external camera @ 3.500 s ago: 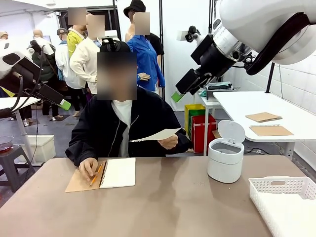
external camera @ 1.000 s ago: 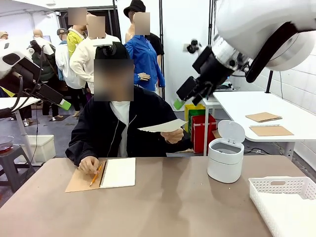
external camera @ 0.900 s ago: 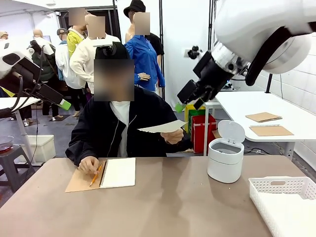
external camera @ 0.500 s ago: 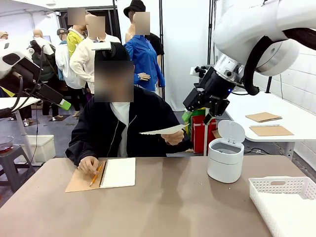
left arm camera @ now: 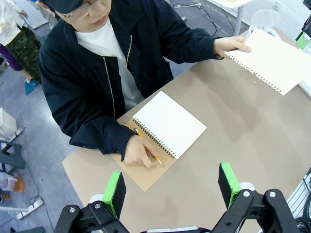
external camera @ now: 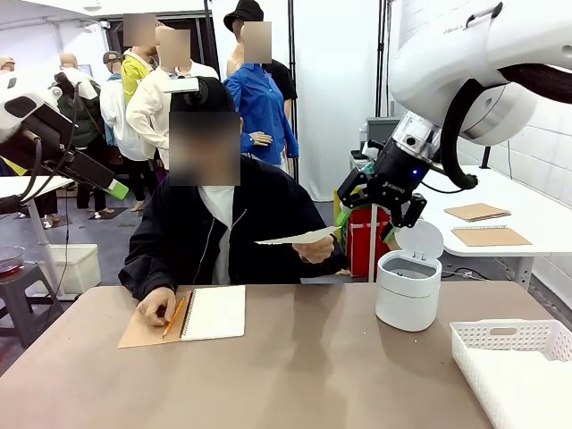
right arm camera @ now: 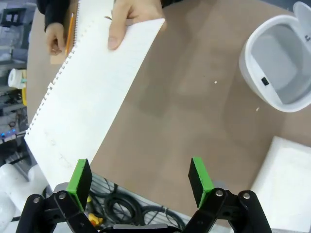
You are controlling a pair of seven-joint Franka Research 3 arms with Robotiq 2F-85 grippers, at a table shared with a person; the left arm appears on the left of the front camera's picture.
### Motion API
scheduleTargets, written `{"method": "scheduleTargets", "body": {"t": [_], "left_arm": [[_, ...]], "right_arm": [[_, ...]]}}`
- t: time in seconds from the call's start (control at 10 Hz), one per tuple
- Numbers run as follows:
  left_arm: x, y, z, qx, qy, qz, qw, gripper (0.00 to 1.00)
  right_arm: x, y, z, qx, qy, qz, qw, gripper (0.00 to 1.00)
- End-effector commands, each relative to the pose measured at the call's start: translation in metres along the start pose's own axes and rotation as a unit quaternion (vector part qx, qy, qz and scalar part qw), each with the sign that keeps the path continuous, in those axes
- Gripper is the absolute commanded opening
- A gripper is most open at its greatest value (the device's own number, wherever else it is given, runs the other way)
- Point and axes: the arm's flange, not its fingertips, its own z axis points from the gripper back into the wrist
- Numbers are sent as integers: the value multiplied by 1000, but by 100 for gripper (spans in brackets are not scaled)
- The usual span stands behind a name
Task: Sort the paper based on its condition.
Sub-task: If a person hands you a paper, place it in the Organizing basket , and if it's crumpled, put it in the Trash can.
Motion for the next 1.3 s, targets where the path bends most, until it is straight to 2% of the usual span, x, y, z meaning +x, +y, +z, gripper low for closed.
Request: {"method": "scheduleTargets", "body": {"t": [0.0, 0.2, 0.3, 0.4, 0.5, 0.7, 0.8, 1.0, 1.2], "left_arm": [[0, 1, 1, 2, -3, 0, 1000, 100], [0, 1, 1, 2, -3, 0, 1000, 100], [0, 1, 1, 2, -3, 0, 1000, 100], [0, 1, 1, 2, -3, 0, 1000, 100], [0, 1, 1, 2, -3, 0, 1000, 100], [0, 1, 1, 2, -3, 0, 1000, 100], [0, 1, 1, 2, -3, 0, 1000, 100], [0, 1, 1, 2, -3, 0, 1000, 100], [0, 1, 1, 2, -3, 0, 1000, 100]], "right_arm": [[-1, 2, 3, 1, -3, 27, 1000, 100], [-1, 2, 2, 0, -2, 9, 1000, 100], [7, -4, -3, 48, -3, -52, 997, 100], [15, -10, -9, 96, 21, -85, 992, 100], [17, -12, -15, 111, 32, -121, 986, 100], [16, -13, -21, 115, 53, -137, 982, 100], [14, -12, -24, 130, 50, -164, 977, 100], [16, -13, -36, 174, 73, -227, 955, 100], [15, -8, -50, 183, 67, -246, 950, 100]]}}
